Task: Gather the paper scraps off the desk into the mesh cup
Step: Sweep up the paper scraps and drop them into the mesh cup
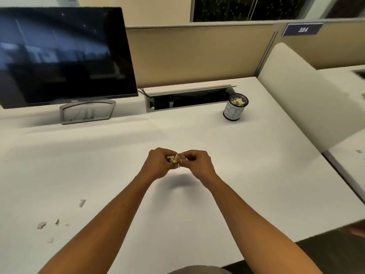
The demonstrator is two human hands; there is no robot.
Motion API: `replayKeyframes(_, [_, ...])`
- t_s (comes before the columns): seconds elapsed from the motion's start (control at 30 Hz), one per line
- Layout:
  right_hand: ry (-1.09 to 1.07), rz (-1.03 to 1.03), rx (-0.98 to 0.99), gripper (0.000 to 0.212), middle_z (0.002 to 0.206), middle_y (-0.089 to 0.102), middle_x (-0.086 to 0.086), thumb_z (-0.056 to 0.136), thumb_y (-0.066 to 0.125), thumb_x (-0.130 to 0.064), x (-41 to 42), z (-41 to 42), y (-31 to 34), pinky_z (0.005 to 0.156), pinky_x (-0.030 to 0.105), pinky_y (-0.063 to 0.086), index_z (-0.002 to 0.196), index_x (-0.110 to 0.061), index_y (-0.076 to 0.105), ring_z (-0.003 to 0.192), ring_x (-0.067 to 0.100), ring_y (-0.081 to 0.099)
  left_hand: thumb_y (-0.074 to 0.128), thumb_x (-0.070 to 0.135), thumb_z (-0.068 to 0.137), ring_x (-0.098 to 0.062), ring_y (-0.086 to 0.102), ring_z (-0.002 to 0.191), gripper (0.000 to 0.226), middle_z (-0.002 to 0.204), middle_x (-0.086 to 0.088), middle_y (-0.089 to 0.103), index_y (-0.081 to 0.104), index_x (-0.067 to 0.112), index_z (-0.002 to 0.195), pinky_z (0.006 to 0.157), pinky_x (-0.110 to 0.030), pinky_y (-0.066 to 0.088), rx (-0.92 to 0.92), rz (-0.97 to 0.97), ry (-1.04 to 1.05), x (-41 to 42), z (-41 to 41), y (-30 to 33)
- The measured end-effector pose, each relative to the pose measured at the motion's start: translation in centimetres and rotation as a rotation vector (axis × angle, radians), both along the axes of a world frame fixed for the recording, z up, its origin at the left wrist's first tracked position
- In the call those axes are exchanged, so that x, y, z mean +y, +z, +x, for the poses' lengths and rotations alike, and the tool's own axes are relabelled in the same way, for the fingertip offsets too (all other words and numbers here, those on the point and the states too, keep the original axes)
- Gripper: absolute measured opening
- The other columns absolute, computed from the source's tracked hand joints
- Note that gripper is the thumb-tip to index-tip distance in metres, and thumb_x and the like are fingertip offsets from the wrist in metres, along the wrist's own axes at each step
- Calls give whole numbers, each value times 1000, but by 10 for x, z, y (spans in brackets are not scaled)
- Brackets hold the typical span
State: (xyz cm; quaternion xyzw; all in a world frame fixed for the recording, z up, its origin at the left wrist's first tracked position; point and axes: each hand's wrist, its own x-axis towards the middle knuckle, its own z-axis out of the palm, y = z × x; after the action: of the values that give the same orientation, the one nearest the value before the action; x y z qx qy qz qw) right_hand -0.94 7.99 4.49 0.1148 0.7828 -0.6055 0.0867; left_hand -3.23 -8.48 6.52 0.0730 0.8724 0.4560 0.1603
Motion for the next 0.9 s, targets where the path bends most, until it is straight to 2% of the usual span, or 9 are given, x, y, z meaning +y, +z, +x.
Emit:
replayKeyframes(0.13, [-53,-15,6,16,83,75,-1,73,84,-23,58,-17,0,78,30,54,87,-19,77,82,16,70,81,11,71,4,58,61,26,75,8,72,78,27,91,54,-4,38,-13,-1,-34,58,-24,2])
replayKeyframes(0.23, [-93,-22,15,14,83,75,0,72,83,-17,101,-33,1,81,34,54,84,-19,77,79,14,68,81,11,70,0,59,65,27,76,7,73,77,29,90,53,-4,39,6,-8,-65,102,-45,4])
replayKeyframes(0.33, [-112,7,27,16,83,74,0,71,84,-20,141,-51,3,81,34,54,85,-20,77,80,15,67,82,12,70,-2,59,67,28,79,5,73,77,30,92,52,-5,40,32,-25,-91,143,-67,7])
replayKeyframes(0.43, [-140,27,30,19,84,75,-1,70,85,-22,175,-69,6,80,33,55,87,-20,76,84,18,70,83,14,71,-1,58,69,29,77,7,71,77,30,94,47,-7,40,47,-52,-105,179,-88,9])
replayKeyframes(0.53, [-156,32,38,21,86,75,1,70,85,-19,202,-89,10,80,32,55,89,-17,76,79,15,68,84,17,71,1,58,68,28,75,10,69,76,30,95,43,-6,37,55,-76,-121,208,-110,13])
replayKeyframes(0.7, [-186,28,38,25,88,74,7,69,86,-17,232,-124,21,85,43,55,91,-12,76,76,17,64,83,22,72,-2,58,68,27,83,5,71,76,28,98,47,-13,39,70,-127,-155,243,-150,23])
replayKeyframes(0.83, [-212,50,55,24,91,74,11,69,87,-15,250,-157,30,89,49,55,90,-10,76,89,29,69,84,23,70,0,55,64,34,78,6,67,75,27,102,43,-4,33,110,-149,-184,262,-184,33])
replayKeyframes(0.9, [-227,59,54,25,92,74,10,68,87,-15,256,-174,34,89,49,55,89,-11,75,89,27,69,85,23,69,0,54,64,36,78,8,66,74,28,104,45,-6,34,121,-174,-179,270,-199,38])
